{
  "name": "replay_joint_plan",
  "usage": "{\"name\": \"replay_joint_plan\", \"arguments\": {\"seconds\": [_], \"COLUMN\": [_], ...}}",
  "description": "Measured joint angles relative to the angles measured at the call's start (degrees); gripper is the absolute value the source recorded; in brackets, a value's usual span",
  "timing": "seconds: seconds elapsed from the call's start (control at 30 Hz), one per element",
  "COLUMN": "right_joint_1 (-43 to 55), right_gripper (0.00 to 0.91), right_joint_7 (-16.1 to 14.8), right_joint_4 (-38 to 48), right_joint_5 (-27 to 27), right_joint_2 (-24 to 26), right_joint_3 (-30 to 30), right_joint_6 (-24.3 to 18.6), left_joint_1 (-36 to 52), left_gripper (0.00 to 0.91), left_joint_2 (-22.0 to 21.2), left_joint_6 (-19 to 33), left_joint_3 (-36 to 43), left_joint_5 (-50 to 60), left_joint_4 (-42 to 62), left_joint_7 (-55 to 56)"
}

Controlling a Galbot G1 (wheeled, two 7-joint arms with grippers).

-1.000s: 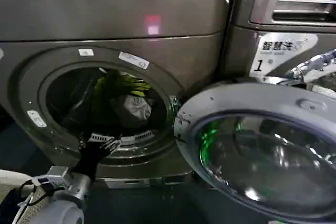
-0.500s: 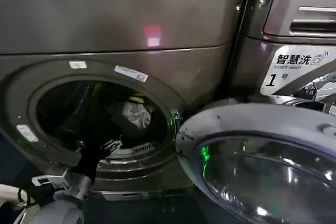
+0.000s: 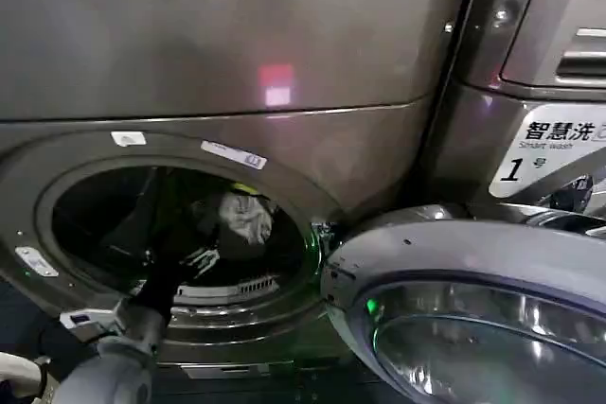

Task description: Grasp the clothes from the dryer.

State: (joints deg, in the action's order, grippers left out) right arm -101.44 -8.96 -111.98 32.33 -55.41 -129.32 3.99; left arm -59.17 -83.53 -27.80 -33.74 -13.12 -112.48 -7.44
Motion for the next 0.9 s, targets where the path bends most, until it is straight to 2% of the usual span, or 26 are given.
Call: {"name": "replay_joint_plan", "arguments": {"seconds": [0.4, 0.9], "right_joint_1": [0.0, 0.5], "right_gripper": [0.907, 0.907], "right_joint_7": [-0.5, -1.1], "right_joint_4": [-0.2, 0.1], "right_joint_5": [0.9, 1.2], "right_joint_2": [0.7, 1.0], "right_joint_3": [-0.3, -0.3], "right_joint_6": [-0.7, -1.2], "left_joint_1": [16.7, 33.8], "left_gripper": [0.907, 0.907], "left_joint_2": [0.5, -0.8], "left_joint_6": [4.6, 9.7], "left_joint_3": [3.6, 5.7], "left_joint_5": [-0.3, 0.3], "left_joint_4": [21.9, 47.2], "left_joint_7": [0.1, -1.6]}}
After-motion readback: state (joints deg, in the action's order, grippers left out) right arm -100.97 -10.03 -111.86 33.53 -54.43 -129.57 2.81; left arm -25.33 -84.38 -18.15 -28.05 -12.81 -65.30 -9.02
